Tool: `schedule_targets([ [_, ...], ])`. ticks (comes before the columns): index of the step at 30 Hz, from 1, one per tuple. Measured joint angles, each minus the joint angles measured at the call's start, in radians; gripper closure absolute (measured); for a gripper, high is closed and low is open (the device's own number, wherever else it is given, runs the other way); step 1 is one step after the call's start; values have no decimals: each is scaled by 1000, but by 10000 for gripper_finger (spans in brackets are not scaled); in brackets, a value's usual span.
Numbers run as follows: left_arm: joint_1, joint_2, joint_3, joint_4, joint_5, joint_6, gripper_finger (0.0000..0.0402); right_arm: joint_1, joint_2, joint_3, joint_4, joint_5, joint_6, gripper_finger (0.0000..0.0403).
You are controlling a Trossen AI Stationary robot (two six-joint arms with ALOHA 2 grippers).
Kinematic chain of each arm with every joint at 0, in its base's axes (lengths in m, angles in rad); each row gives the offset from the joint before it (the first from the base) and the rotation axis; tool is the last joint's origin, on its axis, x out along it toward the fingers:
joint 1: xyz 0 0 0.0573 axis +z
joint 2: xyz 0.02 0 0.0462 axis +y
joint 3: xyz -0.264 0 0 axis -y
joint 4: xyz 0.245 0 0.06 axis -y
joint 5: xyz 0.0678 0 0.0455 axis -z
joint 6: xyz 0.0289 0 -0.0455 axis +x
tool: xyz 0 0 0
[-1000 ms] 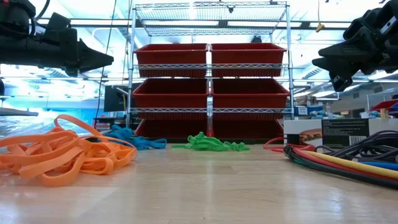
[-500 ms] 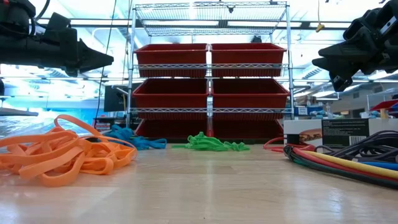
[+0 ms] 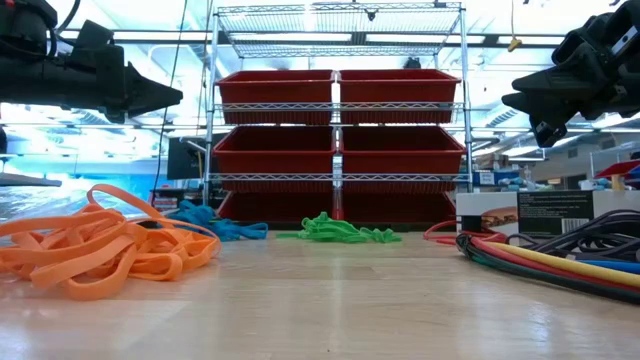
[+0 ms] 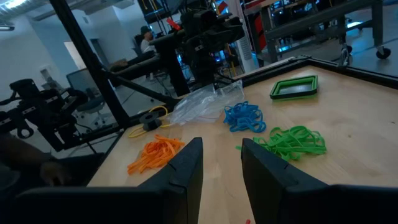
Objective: Sort rubber bands
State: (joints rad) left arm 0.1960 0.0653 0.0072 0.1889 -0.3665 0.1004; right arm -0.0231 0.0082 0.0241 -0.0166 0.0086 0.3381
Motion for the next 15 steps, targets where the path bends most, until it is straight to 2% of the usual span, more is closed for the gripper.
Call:
schedule_targets([
  [15, 0, 0, 0, 0, 0, 0, 249, 0, 0, 0, 22, 0, 0, 302],
])
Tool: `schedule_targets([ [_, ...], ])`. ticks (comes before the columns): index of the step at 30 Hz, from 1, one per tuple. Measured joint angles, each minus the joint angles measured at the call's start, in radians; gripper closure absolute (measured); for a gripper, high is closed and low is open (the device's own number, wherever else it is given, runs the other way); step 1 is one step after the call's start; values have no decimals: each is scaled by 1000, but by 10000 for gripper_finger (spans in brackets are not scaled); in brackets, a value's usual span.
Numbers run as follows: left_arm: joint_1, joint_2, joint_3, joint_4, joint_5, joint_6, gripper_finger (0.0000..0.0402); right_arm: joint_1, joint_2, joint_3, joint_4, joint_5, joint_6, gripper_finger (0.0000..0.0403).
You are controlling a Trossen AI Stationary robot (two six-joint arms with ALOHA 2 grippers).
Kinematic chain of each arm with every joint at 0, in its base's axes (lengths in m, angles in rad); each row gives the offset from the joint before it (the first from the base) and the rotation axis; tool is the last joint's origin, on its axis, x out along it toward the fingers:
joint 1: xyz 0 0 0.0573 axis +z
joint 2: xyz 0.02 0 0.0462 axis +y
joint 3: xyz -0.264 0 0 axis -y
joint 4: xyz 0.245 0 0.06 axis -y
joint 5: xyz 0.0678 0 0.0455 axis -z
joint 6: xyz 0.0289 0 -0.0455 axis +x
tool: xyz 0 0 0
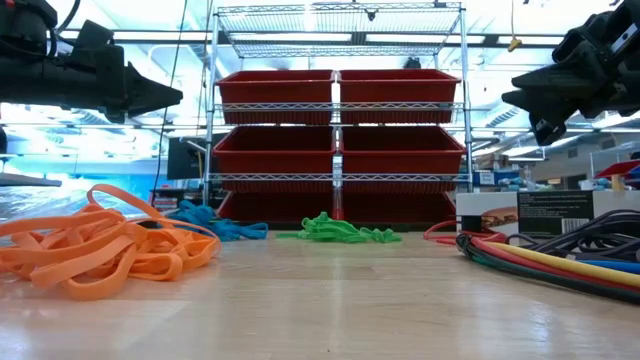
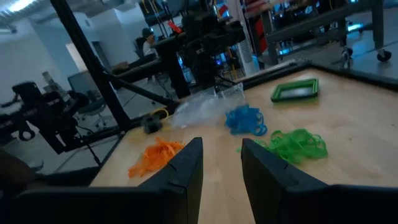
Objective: Sort rubber bands
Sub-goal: Open the transparent zip bag
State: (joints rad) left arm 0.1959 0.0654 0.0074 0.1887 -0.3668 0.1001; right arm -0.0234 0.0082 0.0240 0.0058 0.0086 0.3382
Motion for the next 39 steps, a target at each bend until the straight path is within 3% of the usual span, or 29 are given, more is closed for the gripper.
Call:
schedule_targets([
  [5, 0, 0, 0, 0, 0, 0, 249, 0, 0, 0, 91, 2, 0, 302],
  [9, 0, 0, 0, 0, 0, 0, 249, 0, 0, 0, 177, 110, 92, 302],
  [12, 0, 0, 0, 0, 0, 0, 249, 0, 42, 0, 382, 164, 36, 302],
  [16, 0, 0, 0, 0, 0, 0, 249, 0, 201, 46, 777, 124, -133, 301],
  [20, 0, 0, 0, 0, 0, 0, 249, 0, 469, 254, 780, 54, -211, 289],
  [24, 0, 0, 0, 0, 0, 0, 249, 1, 770, 545, 646, -13, -277, 272],
  [28, 0, 0, 0, 0, 0, 0, 249, 0, 993, 854, 320, -10, -357, 264],
  [34, 0, 0, 0, 0, 0, 0, 249, 0, 1270, 1246, -208, 120, -450, 265],
  [39, 0, 0, 0, 0, 0, 0, 249, -19, 1435, 1426, -493, 218, -454, 264],
])
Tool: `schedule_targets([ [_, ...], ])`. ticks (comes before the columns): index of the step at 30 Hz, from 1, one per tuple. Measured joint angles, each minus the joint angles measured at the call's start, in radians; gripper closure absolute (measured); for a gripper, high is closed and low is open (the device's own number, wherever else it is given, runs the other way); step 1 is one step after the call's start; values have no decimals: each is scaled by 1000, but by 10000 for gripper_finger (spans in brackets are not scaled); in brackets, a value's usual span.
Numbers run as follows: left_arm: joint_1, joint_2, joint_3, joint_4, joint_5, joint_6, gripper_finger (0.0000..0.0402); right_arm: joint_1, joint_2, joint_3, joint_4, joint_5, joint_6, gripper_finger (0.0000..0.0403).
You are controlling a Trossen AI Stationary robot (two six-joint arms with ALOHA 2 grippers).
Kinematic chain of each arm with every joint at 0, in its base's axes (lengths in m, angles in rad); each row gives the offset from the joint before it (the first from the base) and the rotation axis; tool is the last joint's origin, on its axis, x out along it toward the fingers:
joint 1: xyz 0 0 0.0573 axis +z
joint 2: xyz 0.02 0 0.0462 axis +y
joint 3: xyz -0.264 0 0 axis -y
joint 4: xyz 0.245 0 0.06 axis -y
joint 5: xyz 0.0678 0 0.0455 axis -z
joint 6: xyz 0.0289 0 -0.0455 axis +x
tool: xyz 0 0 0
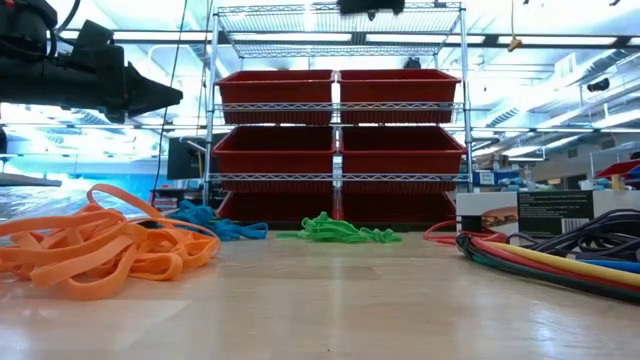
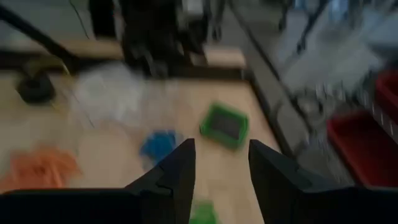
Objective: Sort rubber bands
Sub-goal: Open the transparent zip bag
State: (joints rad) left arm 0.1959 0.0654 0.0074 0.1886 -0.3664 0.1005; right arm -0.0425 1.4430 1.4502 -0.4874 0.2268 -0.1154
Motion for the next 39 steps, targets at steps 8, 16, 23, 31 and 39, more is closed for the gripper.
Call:
schedule_targets([
  [8, 0, 0, 0, 0, 0, 0, 249, -25, 131, 24, -289, 16, 135, 268],
  [16, 0, 0, 0, 0, 0, 0, 249, 37, 207, 24, -533, 15, 307, 269],
  [23, 0, 0, 0, 0, 0, 0, 249, 179, 192, -46, -616, 16, 454, 270],
  [31, 0, 0, 0, 0, 0, 0, 249, 394, 178, -202, -608, 66, 683, 270],
  [39, 0, 0, 0, 0, 0, 0, 249, 525, 178, -410, -129, 205, 721, 271],
])
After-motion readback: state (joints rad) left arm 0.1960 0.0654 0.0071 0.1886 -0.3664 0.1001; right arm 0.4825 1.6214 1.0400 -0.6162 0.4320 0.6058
